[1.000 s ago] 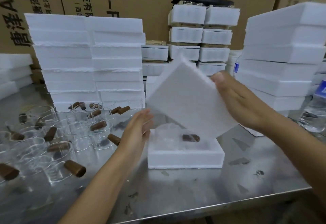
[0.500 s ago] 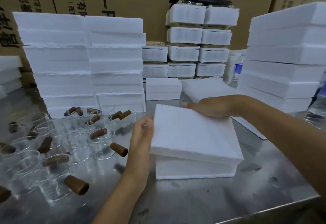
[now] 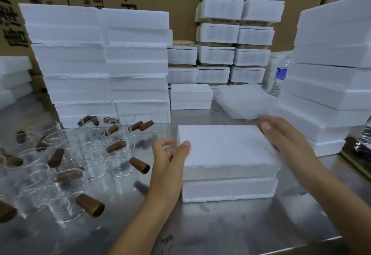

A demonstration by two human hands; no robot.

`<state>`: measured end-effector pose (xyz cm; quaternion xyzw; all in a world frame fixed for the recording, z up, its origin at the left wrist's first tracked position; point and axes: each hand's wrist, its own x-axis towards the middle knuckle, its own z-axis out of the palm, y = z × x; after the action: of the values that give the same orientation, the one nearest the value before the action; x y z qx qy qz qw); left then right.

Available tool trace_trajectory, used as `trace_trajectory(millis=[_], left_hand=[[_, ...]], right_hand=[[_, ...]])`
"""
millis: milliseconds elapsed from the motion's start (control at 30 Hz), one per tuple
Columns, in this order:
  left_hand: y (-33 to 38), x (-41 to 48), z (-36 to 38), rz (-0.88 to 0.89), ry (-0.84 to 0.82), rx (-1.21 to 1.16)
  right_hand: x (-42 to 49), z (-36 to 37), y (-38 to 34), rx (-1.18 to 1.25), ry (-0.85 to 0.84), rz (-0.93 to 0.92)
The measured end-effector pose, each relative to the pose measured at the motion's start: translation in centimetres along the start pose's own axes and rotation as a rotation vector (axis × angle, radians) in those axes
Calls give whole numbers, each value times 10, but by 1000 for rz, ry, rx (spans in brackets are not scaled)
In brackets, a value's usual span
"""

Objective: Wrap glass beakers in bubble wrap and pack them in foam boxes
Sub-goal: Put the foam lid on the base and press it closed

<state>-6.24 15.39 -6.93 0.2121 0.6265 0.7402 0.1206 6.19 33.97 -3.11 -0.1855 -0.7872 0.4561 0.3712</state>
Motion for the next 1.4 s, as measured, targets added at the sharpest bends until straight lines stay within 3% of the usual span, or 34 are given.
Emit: trace_trajectory(millis=[133, 333, 533, 733, 867, 1100, 1267, 1400], left_hand=[[3, 1, 5, 7, -5, 75], [1, 7, 8, -51, -140, -62], [-2, 12, 7, -130, -84, -57], [1, 12, 6, -205, -99, -85], [3, 11, 7, -274, -93, -148], [4, 13, 7, -388, -51, -200], [2, 13, 9, -388, -2, -213], [1, 13, 10, -365, -50, -251]], right_hand=[[-26, 8, 22, 386, -216, 210], [-26, 14, 20, 494, -197, 281], [-20, 10, 26, 304, -196, 250], [-25, -8, 36, 128, -388, 95], [-24, -11, 32, -28, -433, 53], [-22, -3, 38, -32, -431, 64], [-15, -19, 39, -146, -595, 38], [-11, -24, 42, -179, -554, -42]])
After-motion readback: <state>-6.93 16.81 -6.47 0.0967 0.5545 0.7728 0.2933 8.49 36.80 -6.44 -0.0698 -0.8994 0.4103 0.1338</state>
